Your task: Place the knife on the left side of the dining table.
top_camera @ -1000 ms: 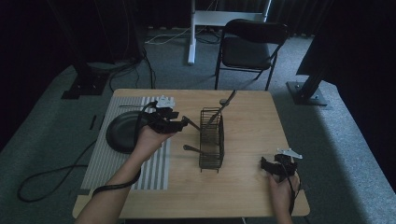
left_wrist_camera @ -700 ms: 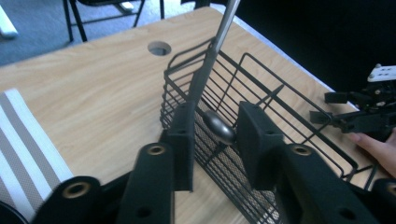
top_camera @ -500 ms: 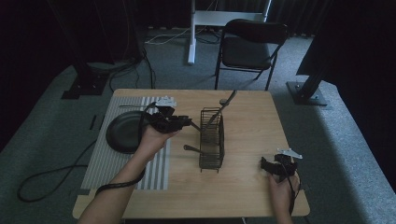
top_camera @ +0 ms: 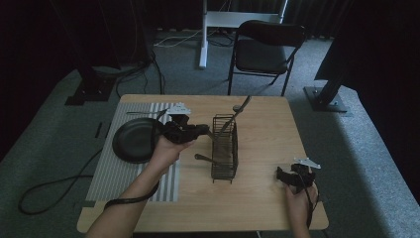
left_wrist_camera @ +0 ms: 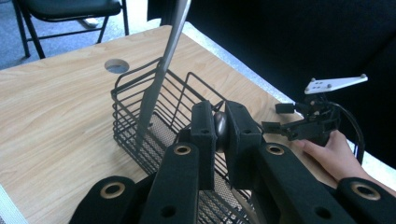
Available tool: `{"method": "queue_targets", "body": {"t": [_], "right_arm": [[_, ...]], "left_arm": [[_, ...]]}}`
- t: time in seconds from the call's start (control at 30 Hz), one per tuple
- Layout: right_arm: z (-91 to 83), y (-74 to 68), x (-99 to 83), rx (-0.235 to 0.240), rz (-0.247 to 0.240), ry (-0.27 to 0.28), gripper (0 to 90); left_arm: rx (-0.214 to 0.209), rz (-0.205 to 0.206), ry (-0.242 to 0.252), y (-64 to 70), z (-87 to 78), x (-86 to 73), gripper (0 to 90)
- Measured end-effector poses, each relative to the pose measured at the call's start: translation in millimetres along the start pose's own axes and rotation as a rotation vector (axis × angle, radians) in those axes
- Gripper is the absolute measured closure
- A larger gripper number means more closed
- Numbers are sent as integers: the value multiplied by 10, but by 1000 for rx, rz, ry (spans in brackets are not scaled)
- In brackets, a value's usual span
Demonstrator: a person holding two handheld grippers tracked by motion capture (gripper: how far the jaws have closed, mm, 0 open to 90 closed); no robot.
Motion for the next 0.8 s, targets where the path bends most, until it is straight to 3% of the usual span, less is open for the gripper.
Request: {"method": "queue_targets", "body": {"t": [0.27, 0.6, 0.8], "right_arm": [[-1, 0, 0, 0, 0, -1, 121], [-1, 1, 0, 0, -1, -1, 121], [-1, 1, 0, 0, -1, -1, 121]], "left_arm": [[15, 4, 41, 47, -156, 39, 840], [18, 34, 47, 117, -271, 134, 840], [18, 38, 95, 183, -413, 249, 840]]}}
Point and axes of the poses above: each handheld gripper's, and its own axes: z roughly forward along the jaws, x roughly out of its top, y roughly to its right, the point moved 3 cm from there along z, roughly forward along the jaws, and after that the axes turned 6 degrees about -y, right-handed, at the moved point
